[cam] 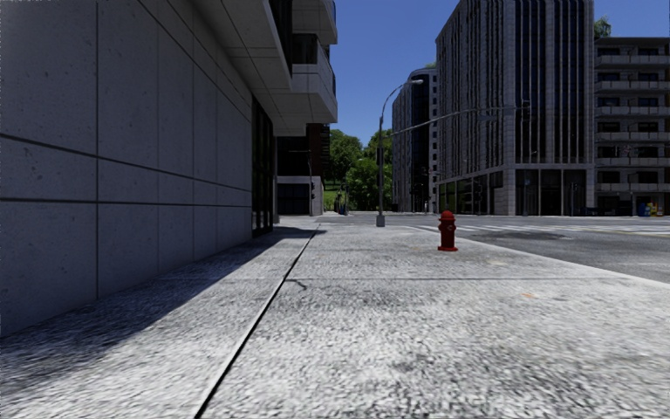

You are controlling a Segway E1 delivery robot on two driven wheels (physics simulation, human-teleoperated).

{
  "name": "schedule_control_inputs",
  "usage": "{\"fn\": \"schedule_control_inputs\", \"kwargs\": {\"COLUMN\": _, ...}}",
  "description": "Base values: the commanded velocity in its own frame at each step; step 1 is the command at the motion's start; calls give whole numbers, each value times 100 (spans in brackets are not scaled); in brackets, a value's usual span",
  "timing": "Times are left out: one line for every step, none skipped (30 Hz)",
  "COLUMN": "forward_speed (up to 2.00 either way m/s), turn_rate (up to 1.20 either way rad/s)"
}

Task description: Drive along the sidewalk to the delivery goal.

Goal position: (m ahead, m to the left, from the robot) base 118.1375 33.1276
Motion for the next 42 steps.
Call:
{"fn": "schedule_control_inputs", "kwargs": {"forward_speed": 200, "turn_rate": 0}}
{"fn": "schedule_control_inputs", "kwargs": {"forward_speed": 200, "turn_rate": 0}}
{"fn": "schedule_control_inputs", "kwargs": {"forward_speed": 200, "turn_rate": 0}}
{"fn": "schedule_control_inputs", "kwargs": {"forward_speed": 200, "turn_rate": 0}}
{"fn": "schedule_control_inputs", "kwargs": {"forward_speed": 200, "turn_rate": 0}}
{"fn": "schedule_control_inputs", "kwargs": {"forward_speed": 200, "turn_rate": 0}}
{"fn": "schedule_control_inputs", "kwargs": {"forward_speed": 200, "turn_rate": 0}}
{"fn": "schedule_control_inputs", "kwargs": {"forward_speed": 200, "turn_rate": 0}}
{"fn": "schedule_control_inputs", "kwargs": {"forward_speed": 200, "turn_rate": 0}}
{"fn": "schedule_control_inputs", "kwargs": {"forward_speed": 200, "turn_rate": 0}}
{"fn": "schedule_control_inputs", "kwargs": {"forward_speed": 200, "turn_rate": 0}}
{"fn": "schedule_control_inputs", "kwargs": {"forward_speed": 200, "turn_rate": 0}}
{"fn": "schedule_control_inputs", "kwargs": {"forward_speed": 200, "turn_rate": 0}}
{"fn": "schedule_control_inputs", "kwargs": {"forward_speed": 200, "turn_rate": 0}}
{"fn": "schedule_control_inputs", "kwargs": {"forward_speed": 200, "turn_rate": 0}}
{"fn": "schedule_control_inputs", "kwargs": {"forward_speed": 200, "turn_rate": 0}}
{"fn": "schedule_control_inputs", "kwargs": {"forward_speed": 200, "turn_rate": 0}}
{"fn": "schedule_control_inputs", "kwargs": {"forward_speed": 200, "turn_rate": 0}}
{"fn": "schedule_control_inputs", "kwargs": {"forward_speed": 200, "turn_rate": 0}}
{"fn": "schedule_control_inputs", "kwargs": {"forward_speed": 200, "turn_rate": 0}}
{"fn": "schedule_control_inputs", "kwargs": {"forward_speed": 200, "turn_rate": 0}}
{"fn": "schedule_control_inputs", "kwargs": {"forward_speed": 200, "turn_rate": 0}}
{"fn": "schedule_control_inputs", "kwargs": {"forward_speed": 200, "turn_rate": 0}}
{"fn": "schedule_control_inputs", "kwargs": {"forward_speed": 200, "turn_rate": 0}}
{"fn": "schedule_control_inputs", "kwargs": {"forward_speed": 200, "turn_rate": 0}}
{"fn": "schedule_control_inputs", "kwargs": {"forward_speed": 200, "turn_rate": 0}}
{"fn": "schedule_control_inputs", "kwargs": {"forward_speed": 200, "turn_rate": 0}}
{"fn": "schedule_control_inputs", "kwargs": {"forward_speed": 200, "turn_rate": 0}}
{"fn": "schedule_control_inputs", "kwargs": {"forward_speed": 200, "turn_rate": 0}}
{"fn": "schedule_control_inputs", "kwargs": {"forward_speed": 200, "turn_rate": 0}}
{"fn": "schedule_control_inputs", "kwargs": {"forward_speed": 200, "turn_rate": 0}}
{"fn": "schedule_control_inputs", "kwargs": {"forward_speed": 200, "turn_rate": 0}}
{"fn": "schedule_control_inputs", "kwargs": {"forward_speed": 200, "turn_rate": 0}}
{"fn": "schedule_control_inputs", "kwargs": {"forward_speed": 200, "turn_rate": 0}}
{"fn": "schedule_control_inputs", "kwargs": {"forward_speed": 200, "turn_rate": 6}}
{"fn": "schedule_control_inputs", "kwargs": {"forward_speed": 200, "turn_rate": 14}}
{"fn": "schedule_control_inputs", "kwargs": {"forward_speed": 200, "turn_rate": 14}}
{"fn": "schedule_control_inputs", "kwargs": {"forward_speed": 200, "turn_rate": 19}}
{"fn": "schedule_control_inputs", "kwargs": {"forward_speed": 200, "turn_rate": 22}}
{"fn": "schedule_control_inputs", "kwargs": {"forward_speed": 200, "turn_rate": 23}}
{"fn": "schedule_control_inputs", "kwargs": {"forward_speed": 200, "turn_rate": 23}}
{"fn": "schedule_control_inputs", "kwargs": {"forward_speed": 200, "turn_rate": 25}}
